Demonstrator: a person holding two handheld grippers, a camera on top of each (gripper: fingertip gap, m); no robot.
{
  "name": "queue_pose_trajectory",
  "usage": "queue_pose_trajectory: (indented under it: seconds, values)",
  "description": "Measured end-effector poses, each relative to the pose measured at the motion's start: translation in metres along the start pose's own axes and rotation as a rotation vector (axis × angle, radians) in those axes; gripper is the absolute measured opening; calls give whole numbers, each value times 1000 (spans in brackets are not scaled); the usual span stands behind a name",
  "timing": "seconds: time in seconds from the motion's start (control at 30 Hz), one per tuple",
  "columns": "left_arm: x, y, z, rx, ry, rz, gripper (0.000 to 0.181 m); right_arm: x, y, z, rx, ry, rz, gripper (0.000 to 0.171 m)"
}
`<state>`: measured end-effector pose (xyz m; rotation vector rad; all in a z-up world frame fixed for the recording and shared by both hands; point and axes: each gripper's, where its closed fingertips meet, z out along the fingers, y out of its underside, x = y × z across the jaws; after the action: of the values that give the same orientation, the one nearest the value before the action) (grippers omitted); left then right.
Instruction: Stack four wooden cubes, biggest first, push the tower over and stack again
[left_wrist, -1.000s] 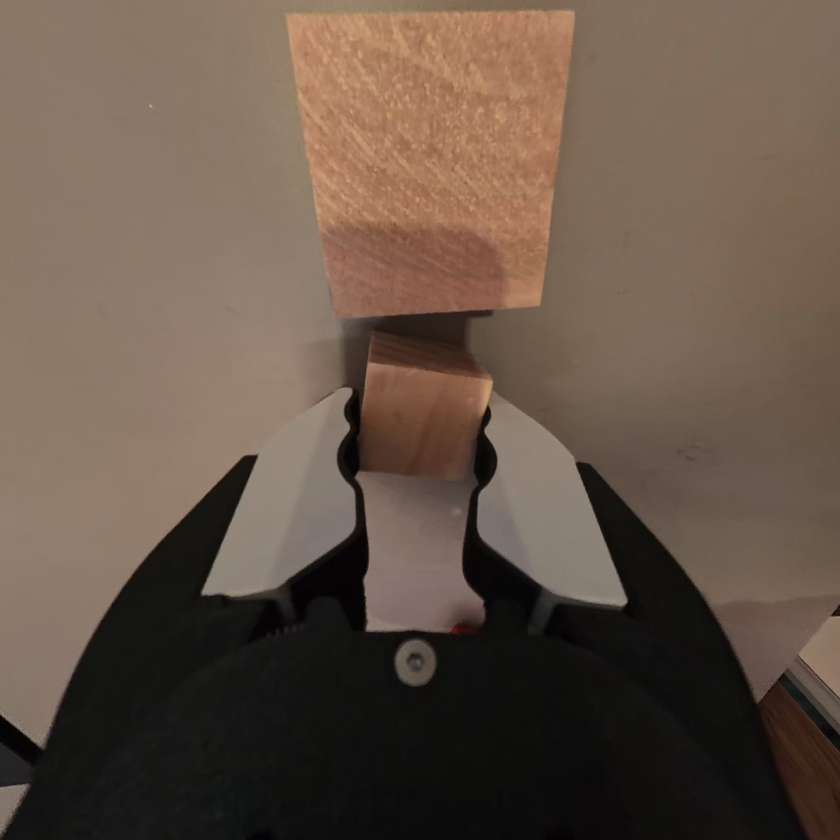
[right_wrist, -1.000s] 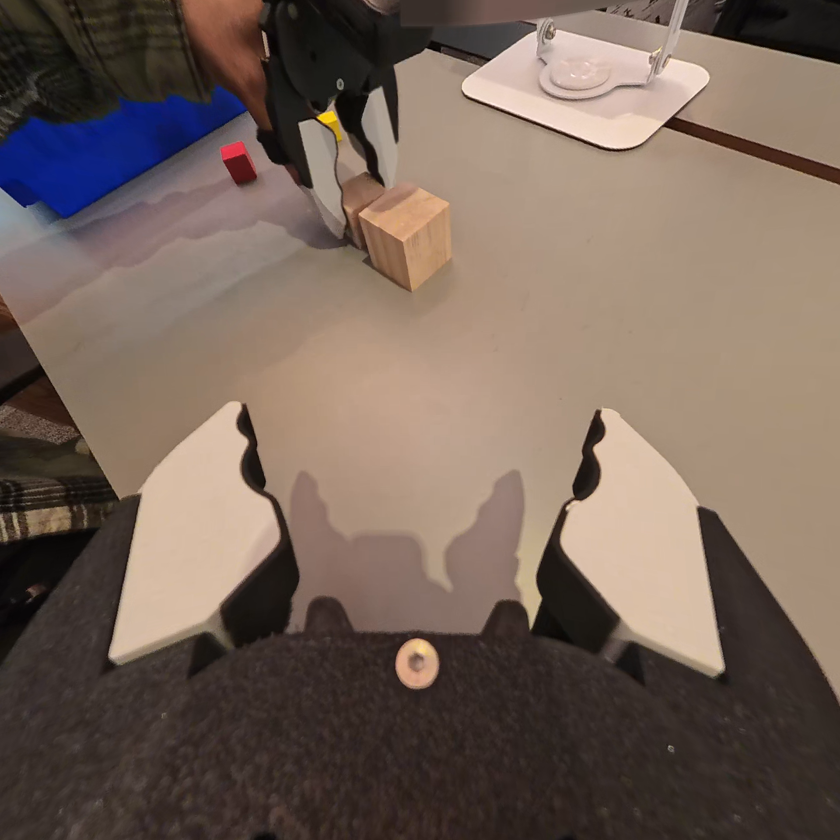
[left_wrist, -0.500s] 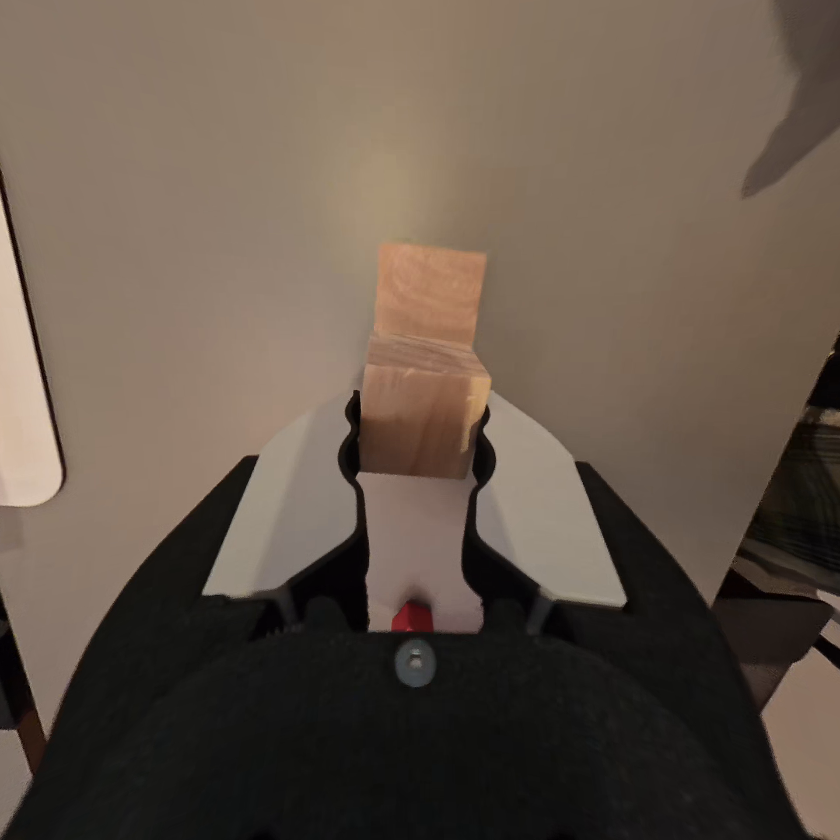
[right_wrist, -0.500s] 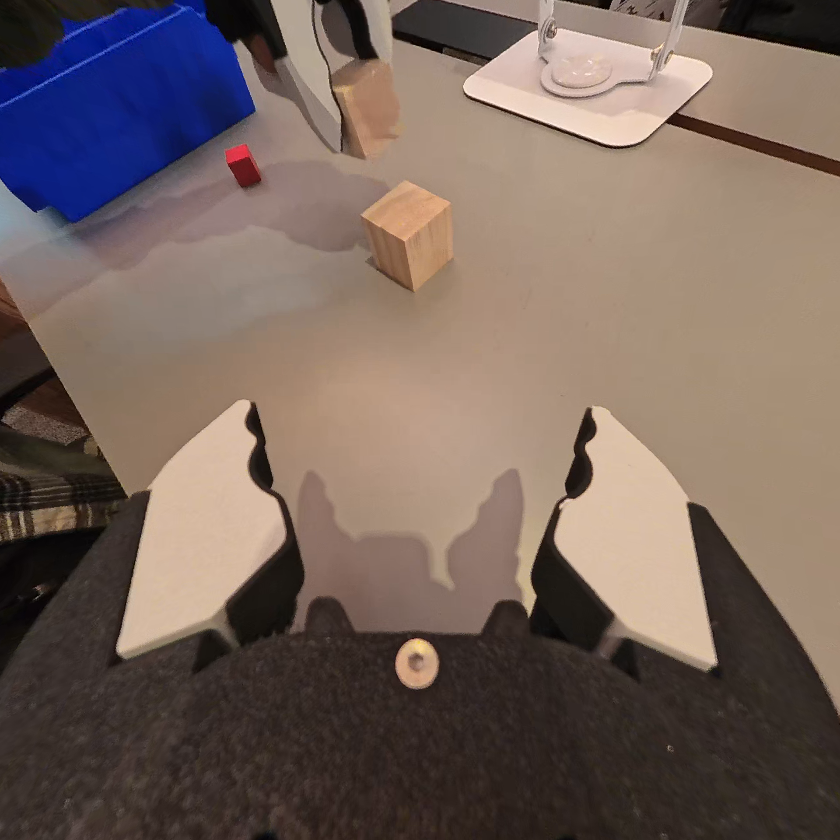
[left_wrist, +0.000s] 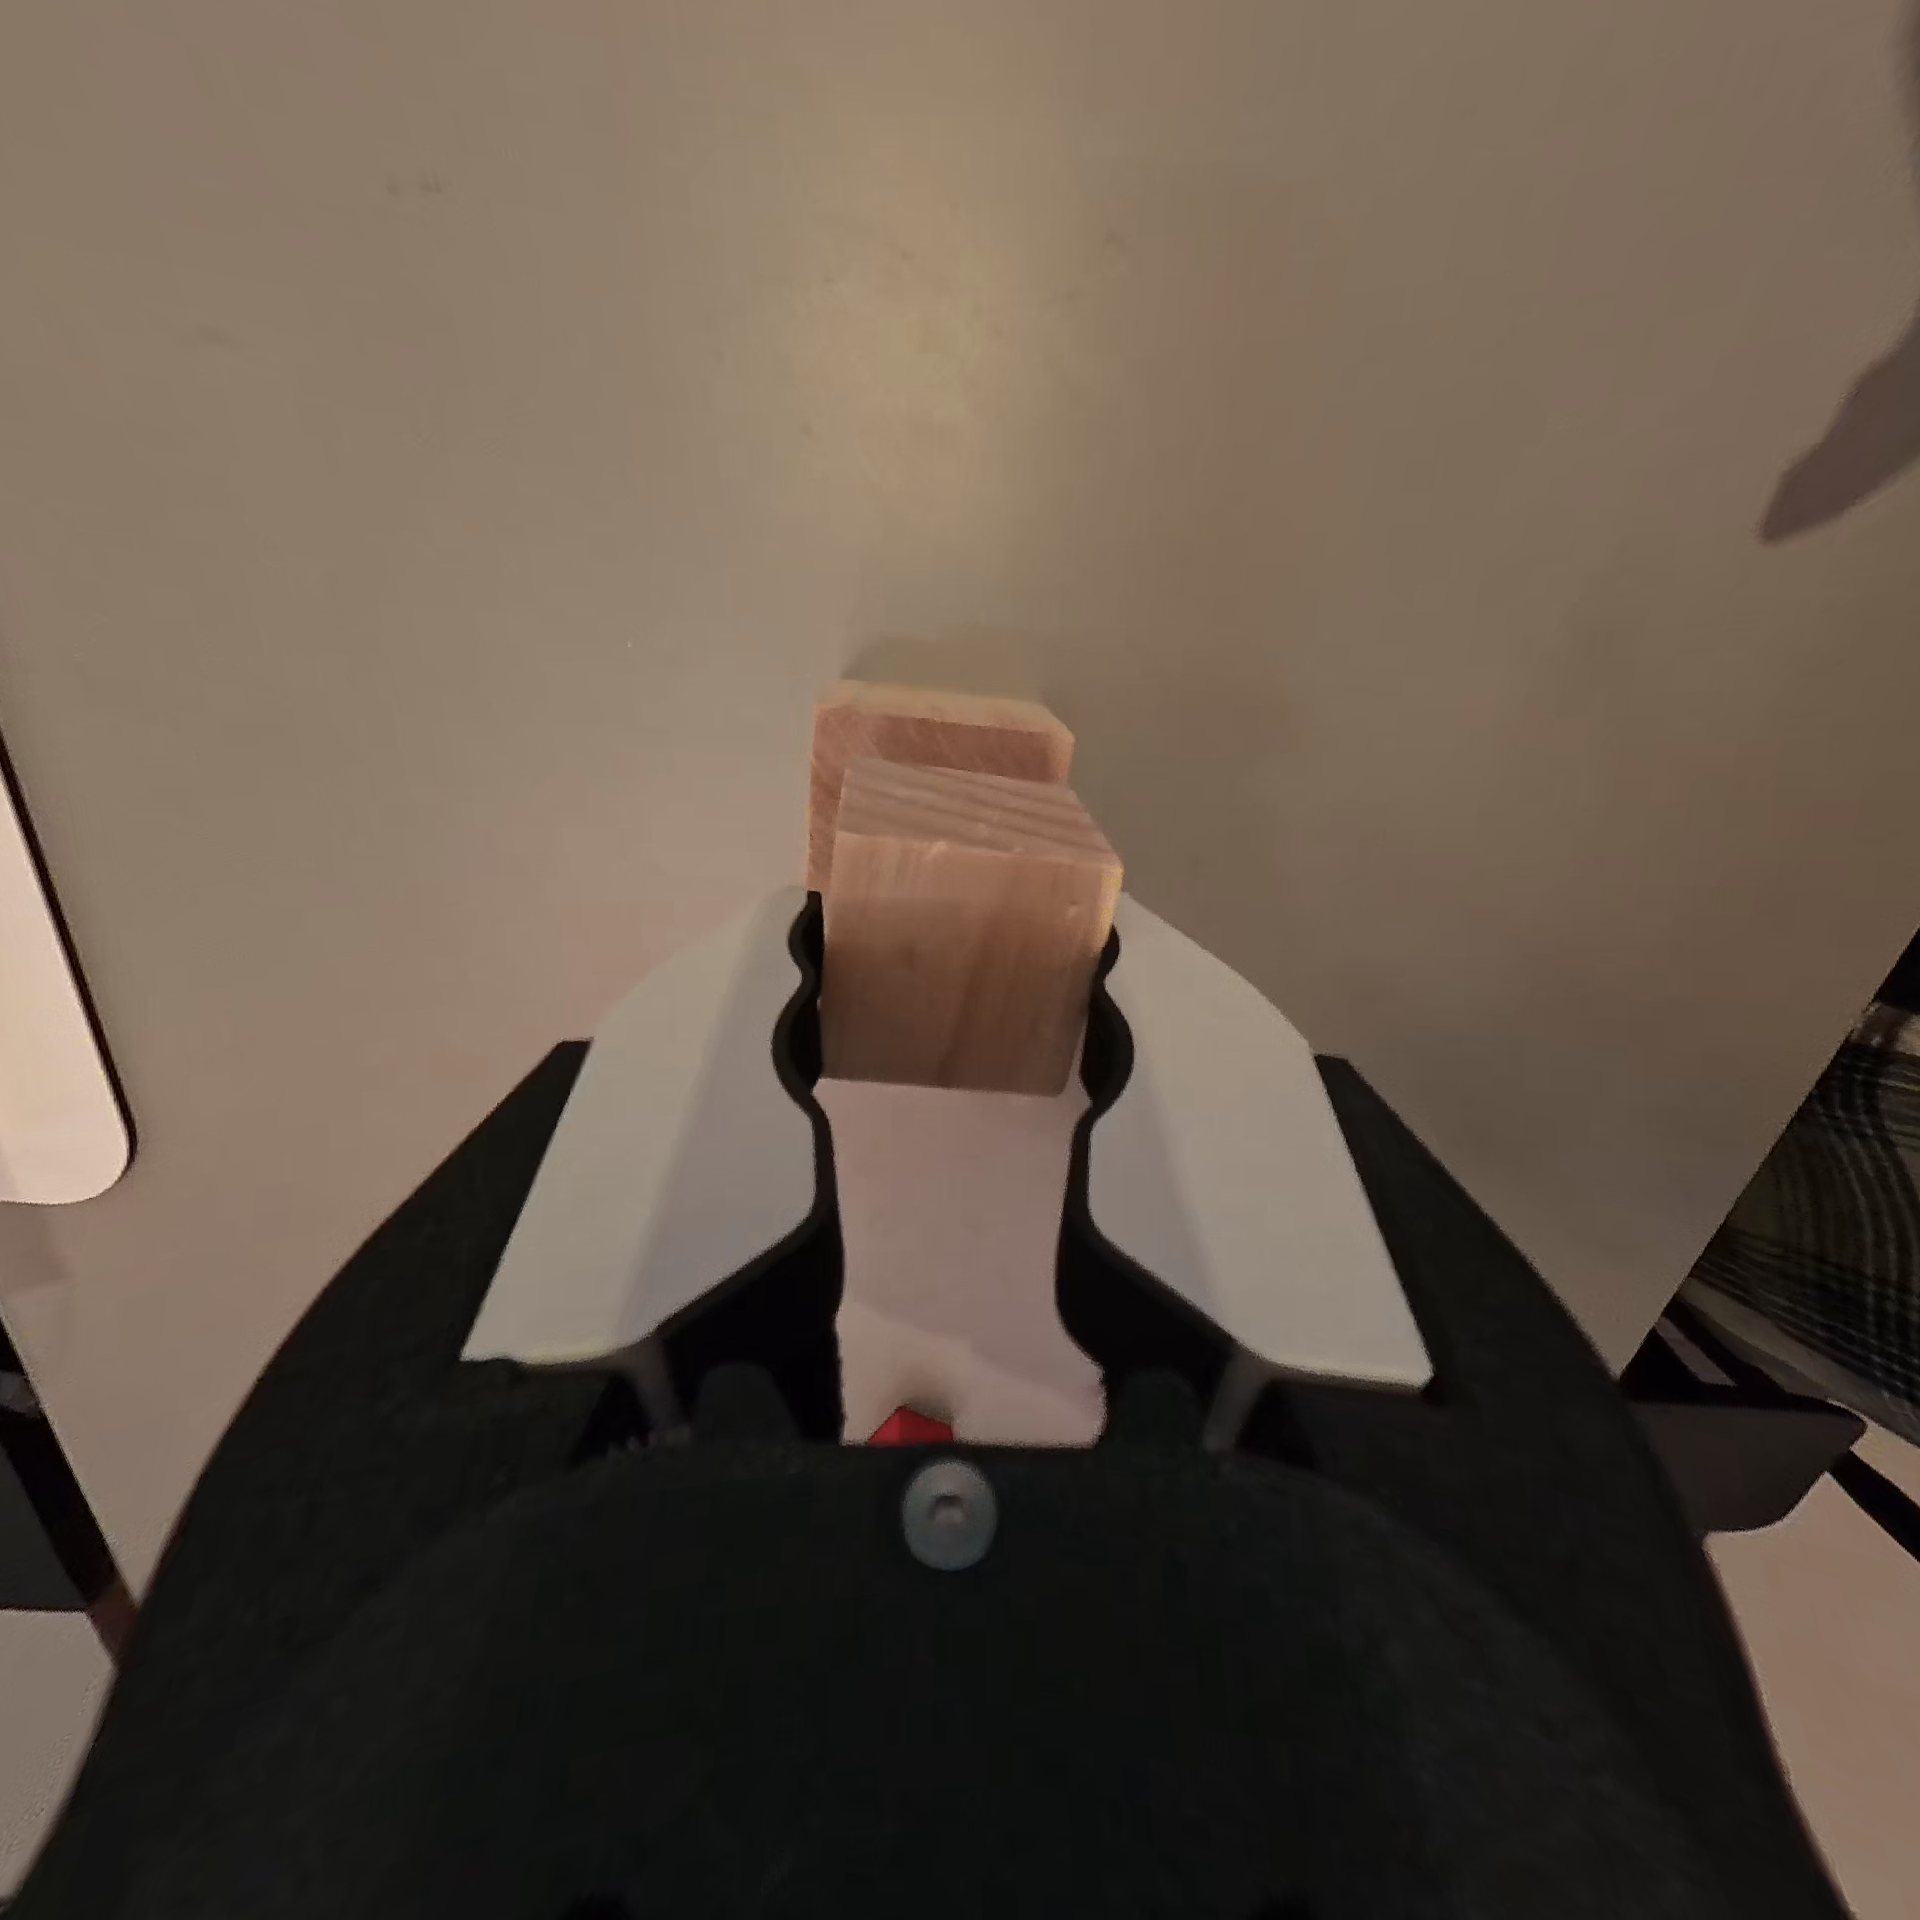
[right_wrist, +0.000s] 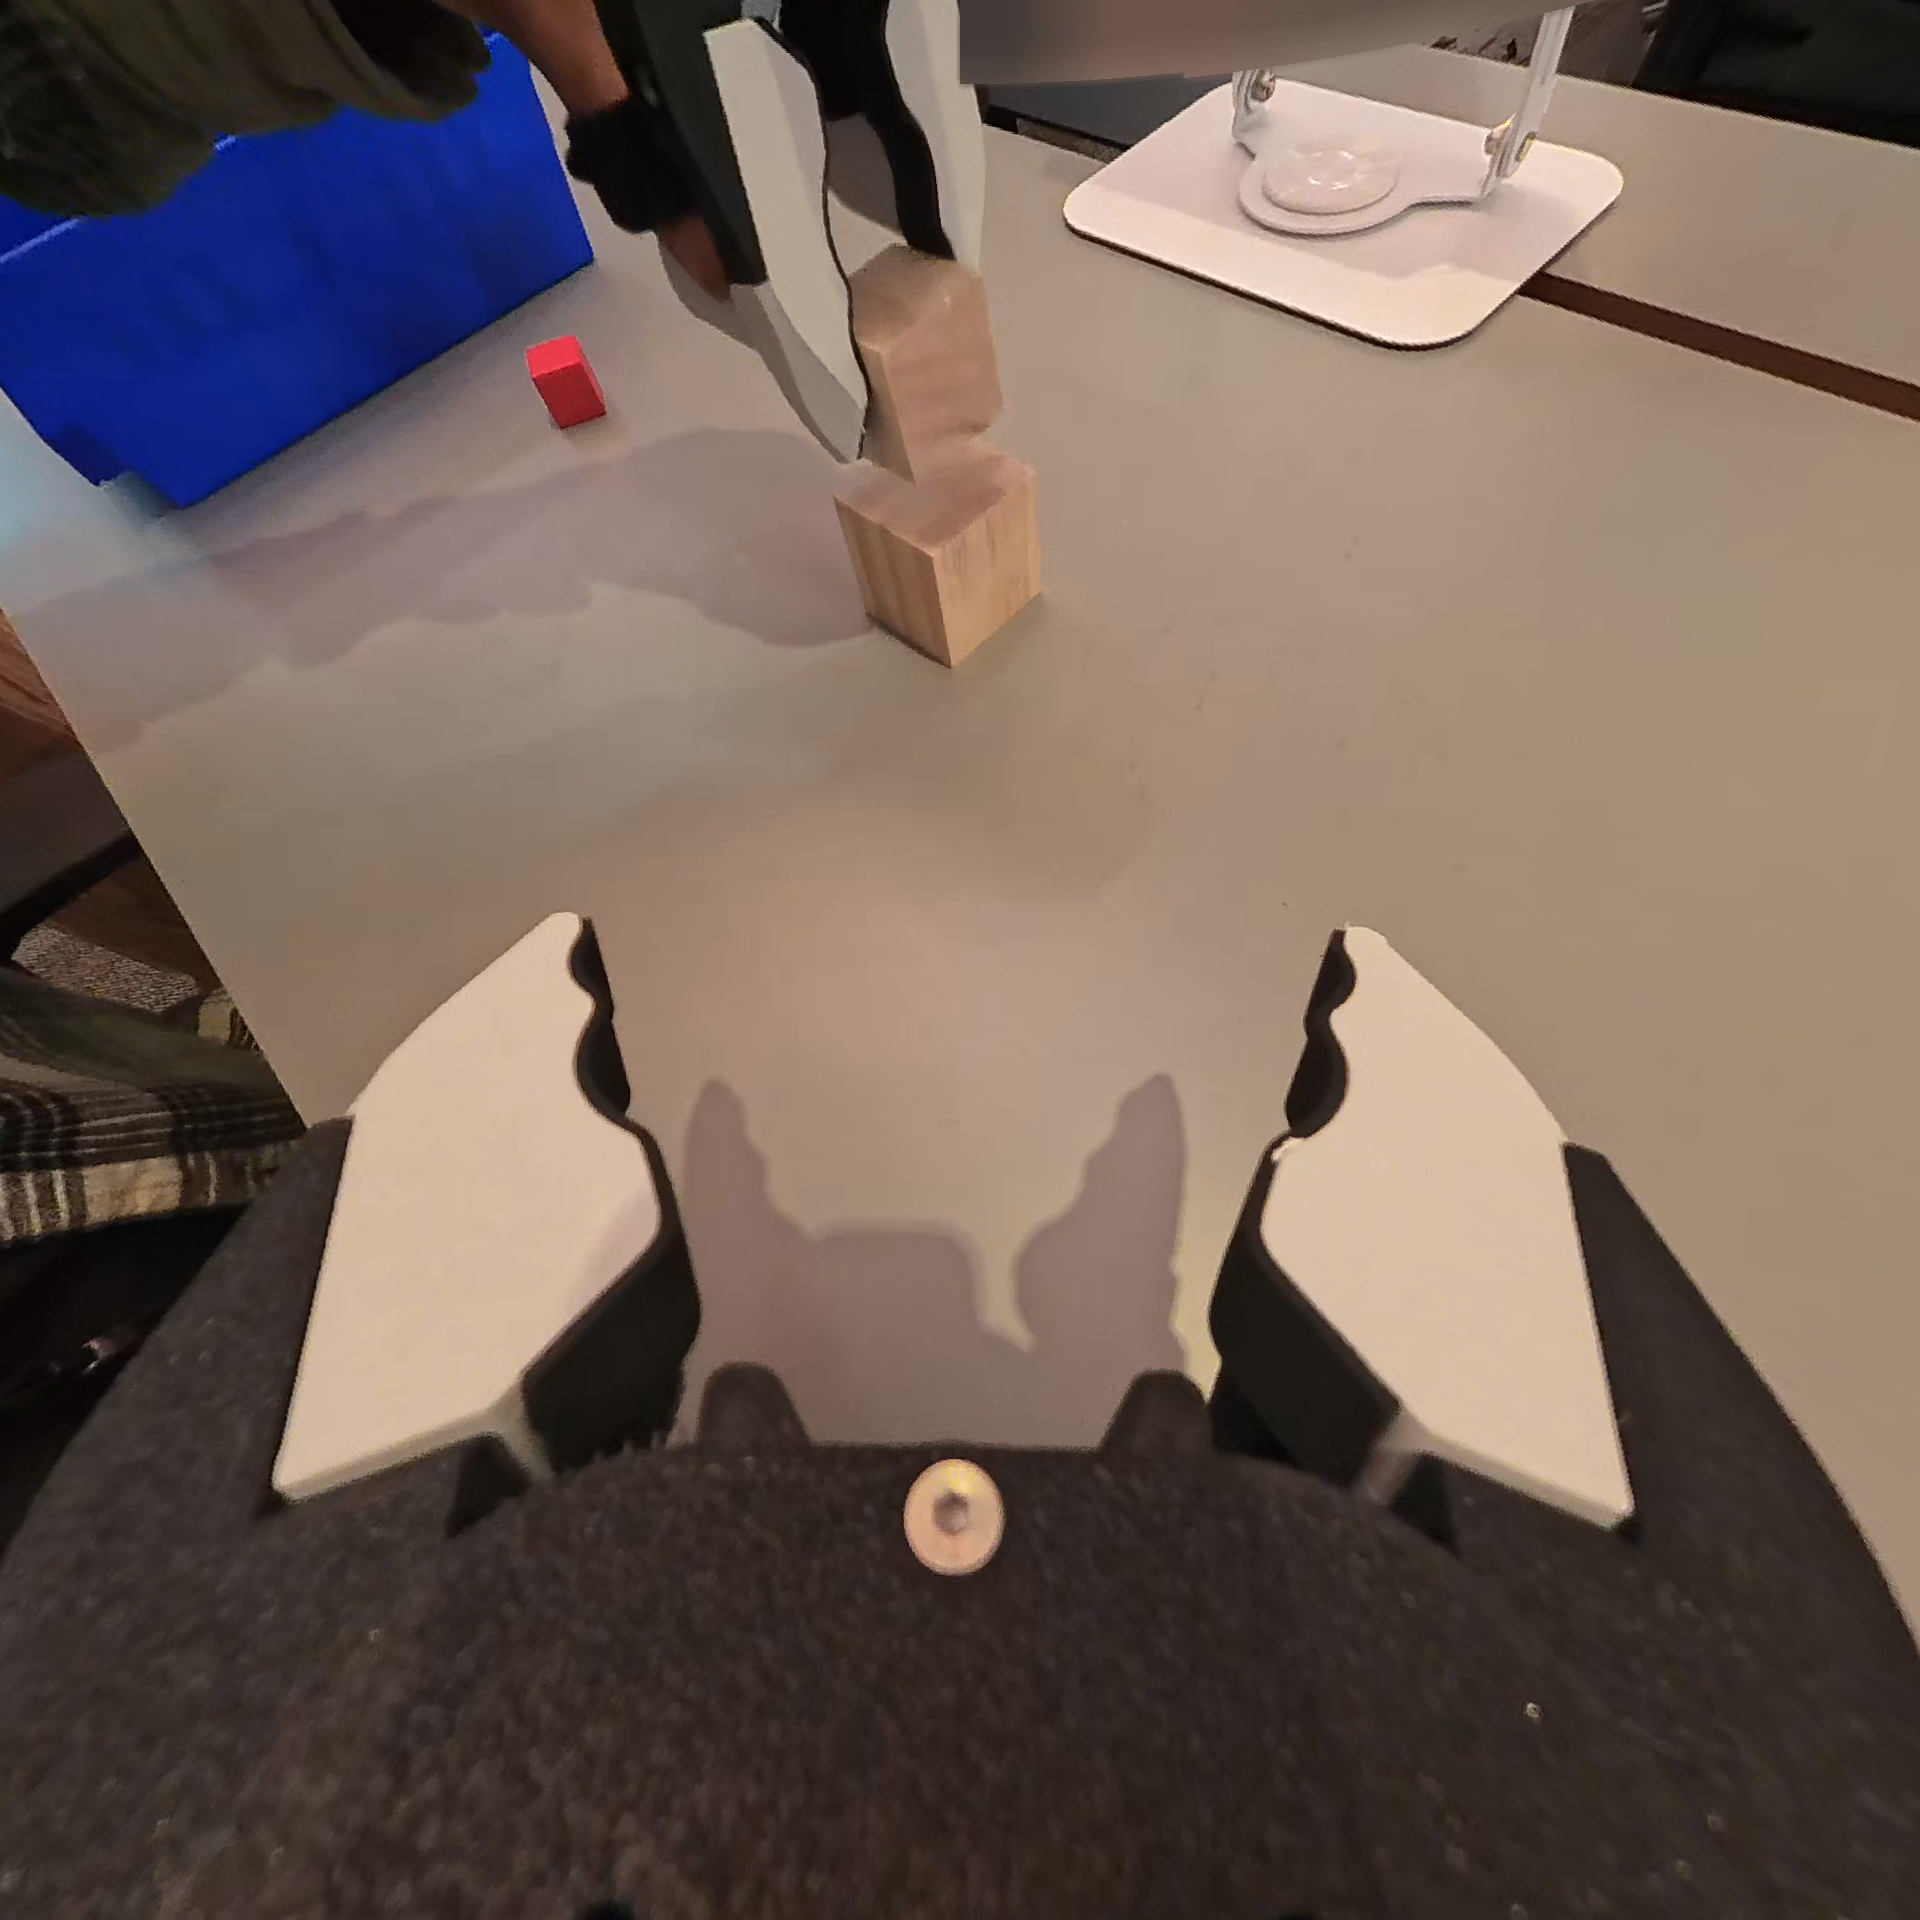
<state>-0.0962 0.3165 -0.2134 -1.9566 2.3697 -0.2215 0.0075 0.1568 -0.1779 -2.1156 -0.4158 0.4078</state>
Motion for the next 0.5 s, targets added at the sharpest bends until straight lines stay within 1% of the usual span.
queue_pose_trajectory:
  seconds: [0.17,0.5]
  values:
    - [-1,3,8,-15,3,-46,47,1,1,1,0,-7,8,123]
    - [-3,5,13,-34,4,-38,47,0,0,-1,0,-7,5,123]
